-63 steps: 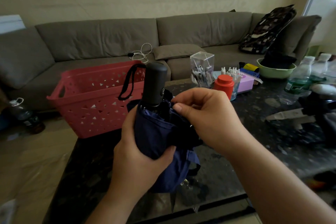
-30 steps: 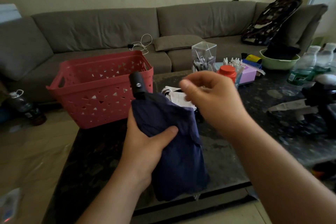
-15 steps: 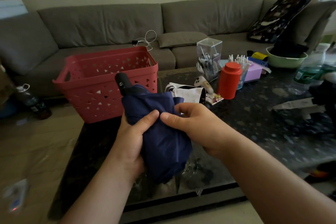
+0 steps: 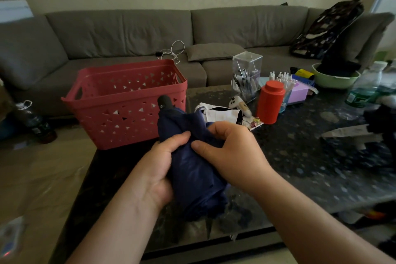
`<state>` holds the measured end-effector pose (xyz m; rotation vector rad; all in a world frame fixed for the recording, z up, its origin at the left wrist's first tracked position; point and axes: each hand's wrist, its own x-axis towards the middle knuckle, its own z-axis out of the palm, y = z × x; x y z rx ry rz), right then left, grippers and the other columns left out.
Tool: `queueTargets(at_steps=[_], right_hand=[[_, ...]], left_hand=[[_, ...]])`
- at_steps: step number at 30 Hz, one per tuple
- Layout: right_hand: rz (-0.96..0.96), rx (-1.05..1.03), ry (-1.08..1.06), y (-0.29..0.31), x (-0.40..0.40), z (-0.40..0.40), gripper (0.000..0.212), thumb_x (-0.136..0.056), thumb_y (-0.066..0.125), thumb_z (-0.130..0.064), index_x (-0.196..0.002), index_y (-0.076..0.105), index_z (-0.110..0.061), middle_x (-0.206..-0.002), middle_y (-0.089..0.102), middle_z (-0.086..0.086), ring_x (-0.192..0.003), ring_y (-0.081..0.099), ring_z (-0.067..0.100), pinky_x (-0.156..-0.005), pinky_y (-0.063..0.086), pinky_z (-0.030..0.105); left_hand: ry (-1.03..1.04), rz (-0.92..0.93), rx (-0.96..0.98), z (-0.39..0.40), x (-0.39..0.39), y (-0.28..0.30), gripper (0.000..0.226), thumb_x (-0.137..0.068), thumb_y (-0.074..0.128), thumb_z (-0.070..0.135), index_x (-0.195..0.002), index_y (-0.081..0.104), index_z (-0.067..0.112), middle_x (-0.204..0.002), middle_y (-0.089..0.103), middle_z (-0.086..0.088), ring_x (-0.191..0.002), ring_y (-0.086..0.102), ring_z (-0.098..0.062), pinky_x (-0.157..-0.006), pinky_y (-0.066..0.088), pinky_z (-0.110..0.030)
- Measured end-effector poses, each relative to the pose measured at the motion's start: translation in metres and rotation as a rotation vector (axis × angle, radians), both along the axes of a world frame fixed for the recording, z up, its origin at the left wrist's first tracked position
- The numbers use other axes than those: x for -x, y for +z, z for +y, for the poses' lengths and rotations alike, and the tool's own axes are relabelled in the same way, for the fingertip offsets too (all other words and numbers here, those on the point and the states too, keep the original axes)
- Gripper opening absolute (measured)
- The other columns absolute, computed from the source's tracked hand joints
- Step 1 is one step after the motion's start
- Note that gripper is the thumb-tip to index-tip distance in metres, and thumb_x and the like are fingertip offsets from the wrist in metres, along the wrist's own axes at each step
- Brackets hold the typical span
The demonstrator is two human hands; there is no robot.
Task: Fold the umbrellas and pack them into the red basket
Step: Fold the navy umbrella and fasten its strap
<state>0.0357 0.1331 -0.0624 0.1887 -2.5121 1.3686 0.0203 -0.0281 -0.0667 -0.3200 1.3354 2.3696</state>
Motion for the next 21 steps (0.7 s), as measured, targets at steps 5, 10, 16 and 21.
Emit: queueTargets(at_steps=[5, 10, 16, 21], right_hand=[[0.010, -0.260, -0.055, -0.001, -0.005, -0.003, 0.021, -0.085, 0.078, -0.044, -0.078, 0.063, -0.032, -0.072, 0.067, -0.010, -0.069, 0.061, 0.005, -0.059, 0.046, 0.022], [0.014, -0.153, -0.067, -0.001, -0.001, -0.003, 0.014, -0.085, 0.080, -0.041, -0.086, 0.072, -0.029, -0.076, 0.071, -0.013, -0.074, 0.065, 0.002, -0.063, 0.050, 0.019], [-0.076, -0.116, -0.031, -0.003, 0.008, 0.004, 0.021, -0.083, 0.081, -0.048, -0.077, 0.070, -0.032, -0.068, 0.069, -0.016, -0.065, 0.065, -0.001, -0.059, 0.048, 0.020], [-0.134, 0.029, 0.021, 0.008, 0.017, 0.012, 0.021, -0.081, 0.088, -0.039, -0.080, 0.071, -0.025, -0.065, 0.066, -0.012, -0.054, 0.058, -0.003, -0.053, 0.042, 0.017]], left_hand=[[0.070, 0.035, 0.011, 0.008, 0.001, -0.010, 0.028, -0.096, 0.069, 0.021, -0.124, 0.073, 0.023, -0.108, 0.079, -0.020, -0.087, 0.080, -0.035, -0.066, 0.066, -0.044], [0.082, -0.021, -0.008, 0.020, -0.001, -0.009, 0.035, -0.094, 0.073, 0.025, -0.127, 0.073, 0.013, -0.112, 0.078, -0.023, -0.100, 0.077, -0.040, -0.075, 0.066, -0.047], [0.028, -0.065, -0.051, 0.010, 0.000, -0.006, 0.064, -0.072, 0.085, 0.026, -0.132, 0.071, 0.009, -0.125, 0.072, -0.027, -0.113, 0.072, -0.047, -0.090, 0.060, -0.061], [-0.067, -0.086, -0.049, -0.002, 0.002, 0.000, 0.051, -0.081, 0.074, 0.034, -0.122, 0.077, 0.004, -0.121, 0.075, -0.023, -0.106, 0.076, -0.037, -0.089, 0.063, -0.049]])
